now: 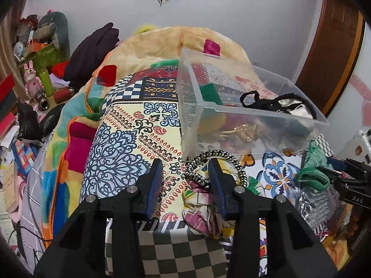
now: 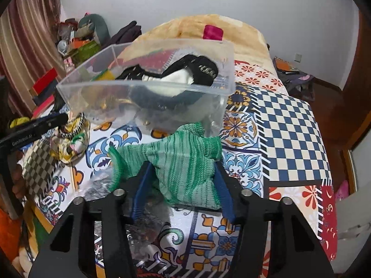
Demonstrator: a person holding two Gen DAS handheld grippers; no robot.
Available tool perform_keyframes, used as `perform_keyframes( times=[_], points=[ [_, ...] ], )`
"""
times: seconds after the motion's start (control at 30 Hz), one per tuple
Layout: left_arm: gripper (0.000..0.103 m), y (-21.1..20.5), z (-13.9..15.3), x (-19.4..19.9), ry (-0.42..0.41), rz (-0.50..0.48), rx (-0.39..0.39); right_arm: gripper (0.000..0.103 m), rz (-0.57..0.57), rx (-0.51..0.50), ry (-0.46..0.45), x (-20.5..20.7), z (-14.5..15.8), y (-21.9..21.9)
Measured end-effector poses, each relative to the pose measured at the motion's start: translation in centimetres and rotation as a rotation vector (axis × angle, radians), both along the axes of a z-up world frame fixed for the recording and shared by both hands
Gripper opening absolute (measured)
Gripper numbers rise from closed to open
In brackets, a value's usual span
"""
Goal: Organize soft objects
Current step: 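Grasp the green knit cloth with the right gripper while the left grasps the beaded bracelet, then lower the green cloth into the box with the right gripper while the left drops the bracelet in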
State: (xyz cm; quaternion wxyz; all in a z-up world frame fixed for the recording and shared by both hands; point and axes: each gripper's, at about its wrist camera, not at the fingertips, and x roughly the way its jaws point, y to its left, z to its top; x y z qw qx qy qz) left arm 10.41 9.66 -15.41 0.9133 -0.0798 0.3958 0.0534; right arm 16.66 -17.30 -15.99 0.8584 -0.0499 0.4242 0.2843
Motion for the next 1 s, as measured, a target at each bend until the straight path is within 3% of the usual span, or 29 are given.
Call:
perform_keyframes(
  times=[0.2, 0.37, 0.5, 0.73, 1.0],
  points=[
    [0.035, -0.5, -0.9, 0.5, 0.056, -0.005, 0.019, 0.034, 0.020, -0.003, -0.018, -0.4, 0.1, 0.2],
    [0.014, -0.8, -1.0, 0.5, 0.063, -0.019, 0.016, 0.028, 0.015, 0.020, -0.047, -0.6, 0.7, -0.1],
    [0.008, -1.0, -0.9, 0.3, 0.058, -0.026, 0.036, 0.026, 0.005, 0.052, -0.074, -0.9, 1.7, -0.6],
    [0.007, -0.8, 0.4, -0.8, 0.004, -0.017, 0.011, 0.026, 0.003, 0.101, -0.134, -1.8, 4.0, -1.2],
    [0.007, -1.3, 4.9, -2.2, -0.128, -0.033, 0.011, 0.026, 0.001, 0.136, -0.204, -2.0, 6.3, -1.4]
  ],
)
